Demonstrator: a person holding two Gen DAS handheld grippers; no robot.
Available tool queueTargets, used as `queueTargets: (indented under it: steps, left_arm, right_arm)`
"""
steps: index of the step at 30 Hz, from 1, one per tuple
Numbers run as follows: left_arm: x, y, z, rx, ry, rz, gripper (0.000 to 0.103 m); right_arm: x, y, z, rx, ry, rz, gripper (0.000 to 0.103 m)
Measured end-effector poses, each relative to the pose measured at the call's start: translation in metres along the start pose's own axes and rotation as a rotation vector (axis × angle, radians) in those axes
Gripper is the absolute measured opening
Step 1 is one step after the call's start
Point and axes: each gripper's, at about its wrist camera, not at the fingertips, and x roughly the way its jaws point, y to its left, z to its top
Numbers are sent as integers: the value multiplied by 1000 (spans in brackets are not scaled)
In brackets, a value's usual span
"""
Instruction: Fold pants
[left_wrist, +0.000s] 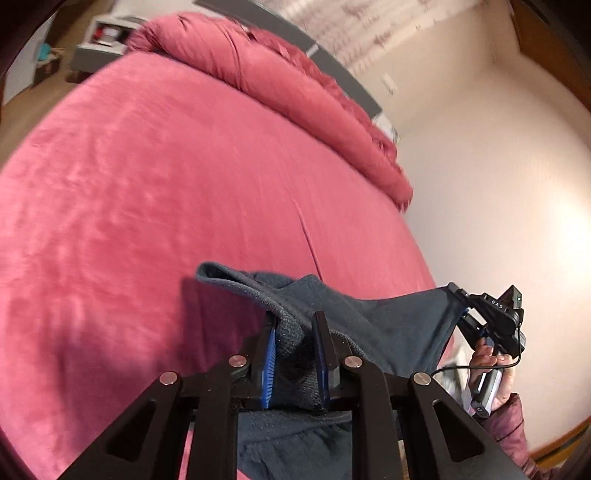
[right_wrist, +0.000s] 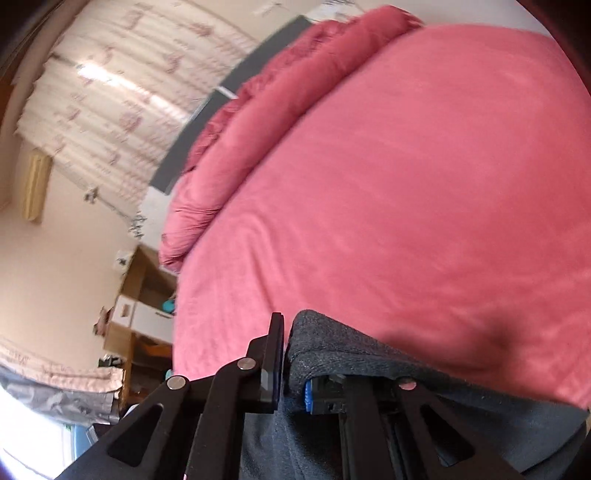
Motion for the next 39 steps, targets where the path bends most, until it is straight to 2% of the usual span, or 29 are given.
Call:
queueTargets:
  steps: [2, 5, 7, 8, 9, 10, 12, 13, 14, 16, 17, 18, 21, 24, 25, 27, 29, 33, 36, 39]
  left_arm:
    - [-27, 5, 6, -12, -51, 2, 18]
    - [-66, 13, 15, -28, -125, 7, 18]
    - [-92, 20, 24, -53, -171, 49, 18]
    - [-100, 25, 27, -70, -184, 64, 19]
    - [-111, 34, 33, -103, -223, 128, 20]
    - [-115, 40, 37, -124, -239, 174, 23]
    - [-115, 58, 43, -185, -230, 258, 28]
    - [-116, 65, 42, -208, -232, 282, 28]
    - [-117, 73, 41, -219, -226, 301, 31]
    - [-116, 79, 36, -234, -211, 343, 48]
    - [-113, 85, 35, -245, -198, 349, 62]
    - [-114, 96, 34, -276, -193, 352, 64]
    - [-114, 104, 18, -299, -170, 358, 63]
    - [-107, 108, -13, -321, -124, 298, 63]
    - [-104, 108, -22, -315, -116, 295, 63]
    - [-94, 102, -43, -289, -86, 290, 62]
    - [-83, 99, -57, -275, -61, 286, 62]
    - [-51, 100, -78, -310, -2, 305, 63]
    - [-40, 102, -82, -338, -16, 335, 65]
    - [-33, 104, -78, -376, -29, 319, 68]
  right_arm:
    - [-4, 23, 3, -40, -16, 60, 8]
    - [-4, 92, 15, -170, -48, 162, 8]
    - [2, 134, 21, -262, -64, 190, 8]
    - [11, 155, 23, -300, -59, 178, 8]
    - [28, 168, 21, -315, -48, 164, 11]
    - [45, 180, 21, -339, -15, 142, 20]
    - [76, 184, 13, -336, 85, 101, 41]
    - [93, 182, 8, -319, 143, 71, 43]
    - [104, 178, 3, -309, 174, 40, 43]
    - [117, 164, -13, -300, 229, 8, 43]
    - [115, 159, -18, -299, 237, 7, 43]
    - [109, 148, -26, -292, 240, 3, 43]
    - [87, 109, -46, -259, 259, -4, 44]
    - [45, 51, -60, -161, 235, -34, 46]
    - [28, 29, -65, -123, 217, -59, 51]
    - [-12, -14, -76, -44, 164, -125, 52]
    - [-44, -45, -91, -38, 135, -207, 52]
    - [-76, -82, -119, -98, 170, -351, 52]
    - [-91, -121, -141, -55, 188, -426, 52]
    - [-98, -146, -154, -25, 207, -472, 52]
